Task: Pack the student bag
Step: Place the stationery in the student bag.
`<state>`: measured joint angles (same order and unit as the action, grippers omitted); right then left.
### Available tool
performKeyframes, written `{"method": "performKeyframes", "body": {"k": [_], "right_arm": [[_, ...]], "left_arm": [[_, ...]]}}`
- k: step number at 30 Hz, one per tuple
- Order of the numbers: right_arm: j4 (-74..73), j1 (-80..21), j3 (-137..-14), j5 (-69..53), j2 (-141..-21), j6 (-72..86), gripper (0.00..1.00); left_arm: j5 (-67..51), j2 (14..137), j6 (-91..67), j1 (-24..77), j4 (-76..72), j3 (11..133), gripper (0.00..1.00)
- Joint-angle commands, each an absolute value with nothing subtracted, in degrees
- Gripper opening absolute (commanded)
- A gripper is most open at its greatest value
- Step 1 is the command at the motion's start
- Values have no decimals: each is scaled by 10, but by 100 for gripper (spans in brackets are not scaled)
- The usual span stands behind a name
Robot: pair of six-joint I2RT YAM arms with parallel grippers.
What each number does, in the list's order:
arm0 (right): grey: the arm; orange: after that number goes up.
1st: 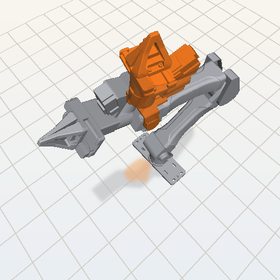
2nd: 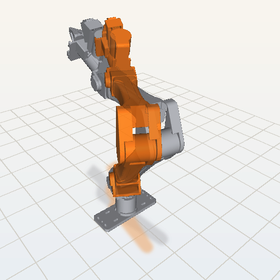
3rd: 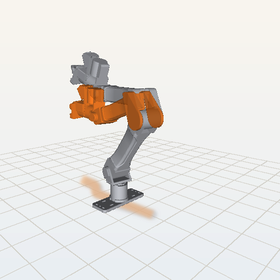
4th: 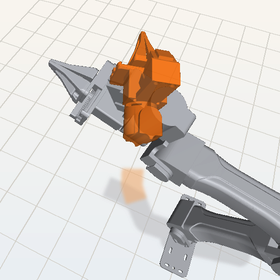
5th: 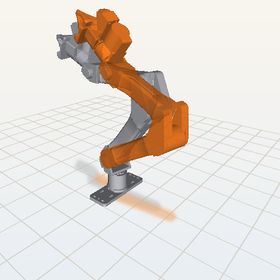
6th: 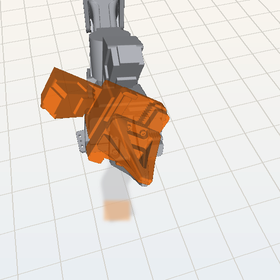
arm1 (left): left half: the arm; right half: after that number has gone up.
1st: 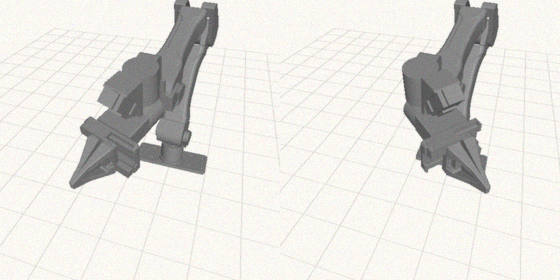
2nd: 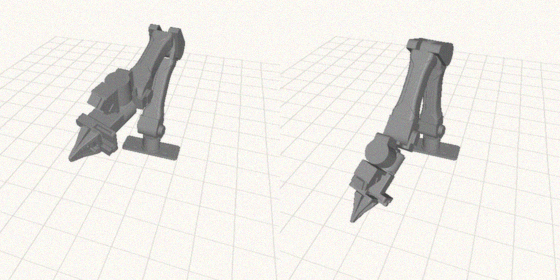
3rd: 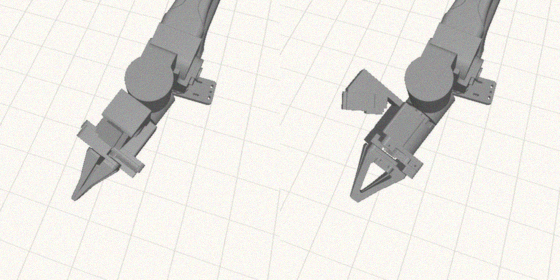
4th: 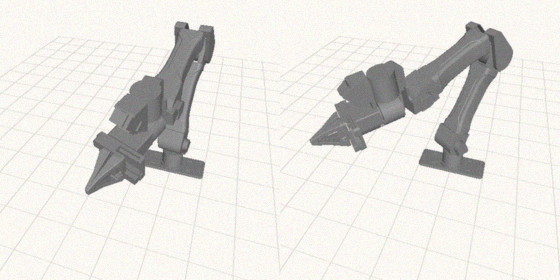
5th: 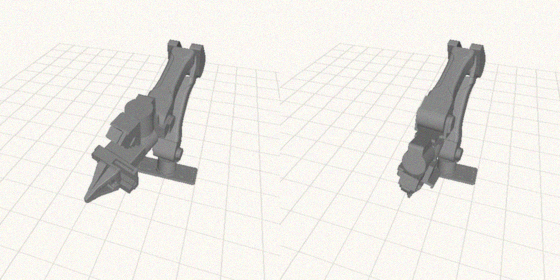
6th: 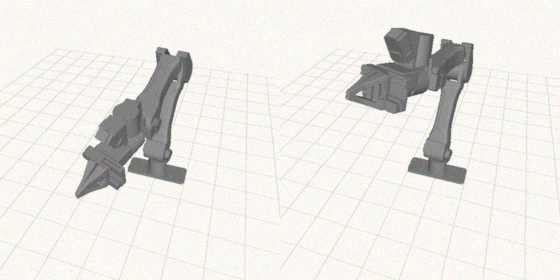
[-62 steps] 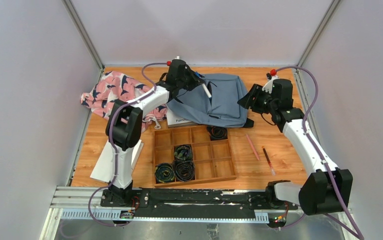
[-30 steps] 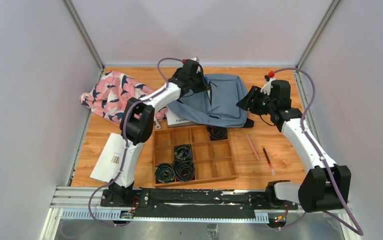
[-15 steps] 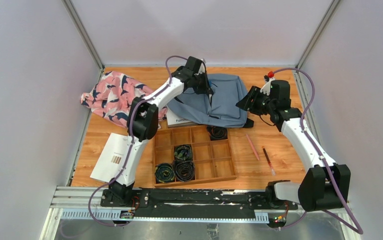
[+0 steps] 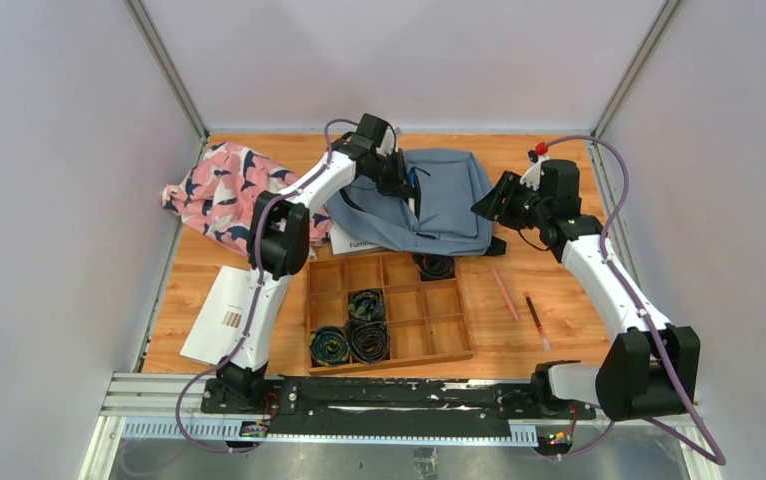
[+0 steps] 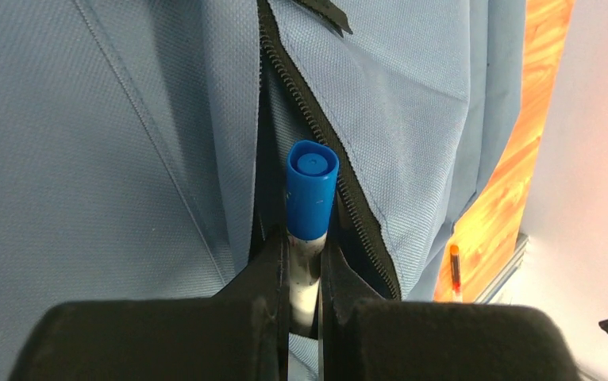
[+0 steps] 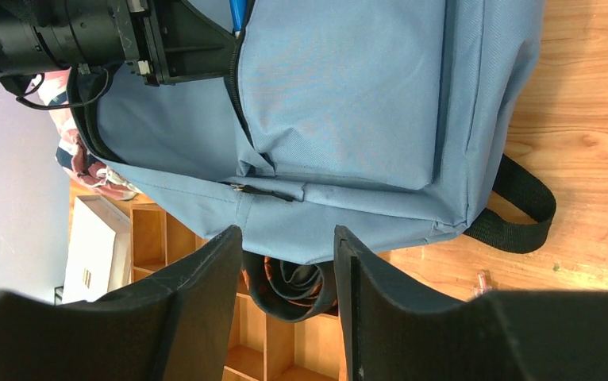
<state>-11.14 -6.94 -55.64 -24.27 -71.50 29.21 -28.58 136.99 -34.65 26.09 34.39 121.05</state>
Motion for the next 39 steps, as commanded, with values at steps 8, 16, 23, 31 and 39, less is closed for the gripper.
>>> {"method": "performKeyframes", "body": {"k": [8,16,23,31,39], "right_arm": [[-102,-62,-556,-243,-713,296,50],[-107,-62,-552,-241,-705,294,51],[-110,-62,-552,-240,-704,292,51],[-169,-61,-569,-173,-692,250,51],[-322,-22,-563,-54,-681,199,53]], "left_arm": [[-354,1419,-371,258,398,1225,0],[-367,1456,-412,258,388,1278,8],[-343,1408,-381,259,381,1258,55],[-285,1286,-335,259,368,1198,51],[-275,1193,-319,259,348,1124,38]]}}
